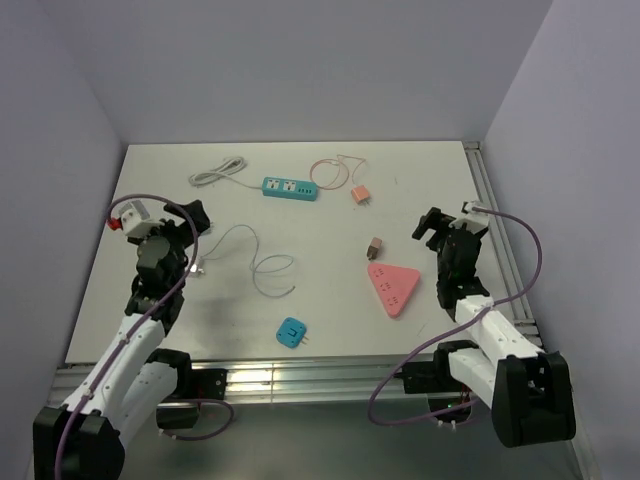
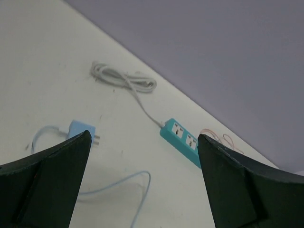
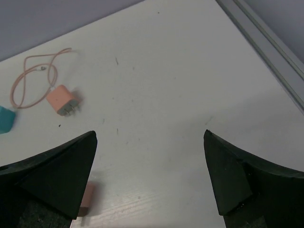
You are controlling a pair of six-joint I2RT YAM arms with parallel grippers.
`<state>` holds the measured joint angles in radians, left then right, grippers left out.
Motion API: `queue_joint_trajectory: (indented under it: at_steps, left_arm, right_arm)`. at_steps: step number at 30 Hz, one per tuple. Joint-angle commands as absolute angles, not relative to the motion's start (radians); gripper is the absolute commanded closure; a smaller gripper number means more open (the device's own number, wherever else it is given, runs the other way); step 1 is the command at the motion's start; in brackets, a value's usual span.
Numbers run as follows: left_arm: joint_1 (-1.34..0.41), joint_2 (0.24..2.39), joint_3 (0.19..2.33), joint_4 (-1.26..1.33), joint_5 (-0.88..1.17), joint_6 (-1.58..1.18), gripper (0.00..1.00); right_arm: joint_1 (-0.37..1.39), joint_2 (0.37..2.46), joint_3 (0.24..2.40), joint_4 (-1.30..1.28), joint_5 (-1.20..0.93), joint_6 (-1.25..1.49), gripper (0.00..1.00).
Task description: Insert the plug
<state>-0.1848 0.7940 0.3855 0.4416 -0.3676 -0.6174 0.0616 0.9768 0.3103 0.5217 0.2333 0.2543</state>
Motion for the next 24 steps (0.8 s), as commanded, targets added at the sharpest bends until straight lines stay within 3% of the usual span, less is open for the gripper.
queue_joint_trajectory:
  at_steps: [1, 3, 6, 10, 16, 20, 24]
  left_arm:
    - [-0.187, 0.769, 0.532, -0.021, -0.431, -0.900, 0.01]
    - [-0.187, 0.756, 0.564, -0.080, -0.340, -0.898, 0.00]
    - [-0.187, 0.723, 0.586, -0.118, -0.227, -0.854, 0.01]
    - [-0.184, 0.641, 0.497, -0.009, -0.040, -0.874, 0.00]
    - [-0.186, 0.564, 0.515, -0.083, -0.031, -0.910, 0.02]
    - [-0.186, 0.621, 0.610, -0.199, -0.035, -0.830, 0.02]
    - [-0.186, 0.707, 0.689, -0.229, 0.007, -0.756, 0.04]
  right_arm:
    - [0.067, 0.913, 0.382, 0.255, 0.363, 0.366, 0.00]
    - [0.067, 0.846, 0.423, 0.061, 0.457, 0.501, 0.00]
    - [0.067, 0.746, 0.478, -0.099, 0.431, 0.551, 0.00]
    - [0.066, 0.634, 0.442, -0.017, 0.055, 0.477, 0.00]
    - [0.063, 0.465, 0.318, 0.090, -0.168, 0.642, 0.00]
    - [0.069, 0.569, 0.383, 0.008, -0.207, 0.583, 0.07]
    - [0.081, 0.684, 0.446, -0.043, -0.207, 0.560, 0.06]
